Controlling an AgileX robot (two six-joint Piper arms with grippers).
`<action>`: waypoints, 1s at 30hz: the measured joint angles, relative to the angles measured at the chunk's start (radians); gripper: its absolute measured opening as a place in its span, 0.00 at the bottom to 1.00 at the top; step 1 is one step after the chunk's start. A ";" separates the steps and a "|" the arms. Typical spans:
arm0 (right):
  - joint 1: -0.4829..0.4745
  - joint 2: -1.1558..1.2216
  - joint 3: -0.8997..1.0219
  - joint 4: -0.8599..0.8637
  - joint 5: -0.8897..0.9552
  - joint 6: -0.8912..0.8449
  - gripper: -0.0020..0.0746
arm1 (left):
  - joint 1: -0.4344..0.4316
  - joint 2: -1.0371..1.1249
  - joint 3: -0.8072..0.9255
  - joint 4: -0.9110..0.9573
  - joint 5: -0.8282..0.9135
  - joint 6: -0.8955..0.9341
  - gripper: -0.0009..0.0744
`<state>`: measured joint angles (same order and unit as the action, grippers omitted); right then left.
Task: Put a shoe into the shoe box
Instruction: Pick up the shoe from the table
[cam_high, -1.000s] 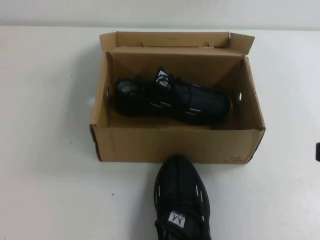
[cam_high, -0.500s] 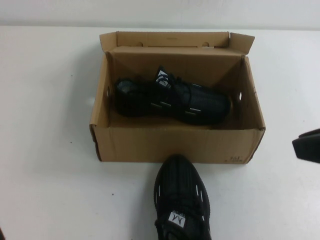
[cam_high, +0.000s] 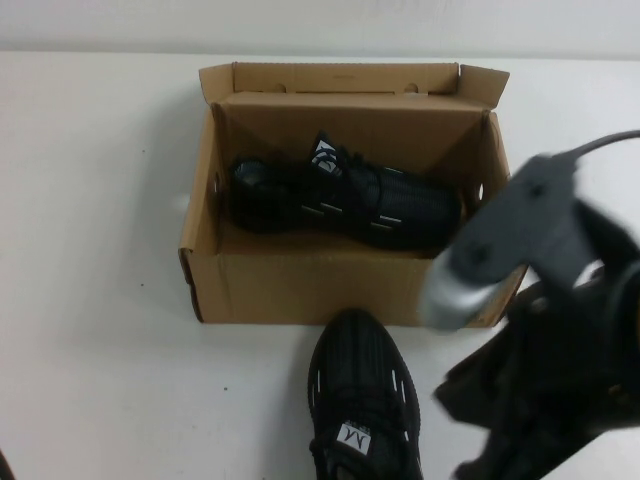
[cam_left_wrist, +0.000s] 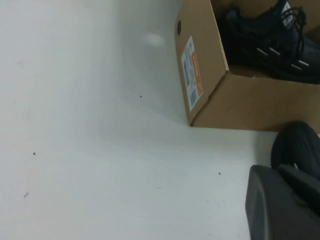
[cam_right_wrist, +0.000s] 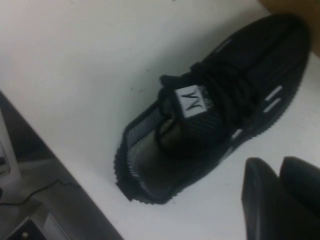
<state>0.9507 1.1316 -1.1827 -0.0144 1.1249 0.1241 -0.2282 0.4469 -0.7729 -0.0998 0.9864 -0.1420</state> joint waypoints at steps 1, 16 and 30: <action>0.035 0.016 0.000 -0.020 -0.013 0.024 0.09 | 0.000 0.000 0.000 -0.005 0.002 0.000 0.01; 0.166 0.212 0.000 0.003 -0.150 0.426 0.30 | 0.000 0.000 0.000 -0.014 0.067 0.000 0.01; 0.166 0.389 0.000 0.071 -0.202 0.455 0.51 | 0.000 0.000 0.000 -0.016 0.111 0.000 0.01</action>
<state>1.1162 1.5203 -1.1827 0.0567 0.9234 0.5795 -0.2282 0.4469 -0.7729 -0.1162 1.0969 -0.1420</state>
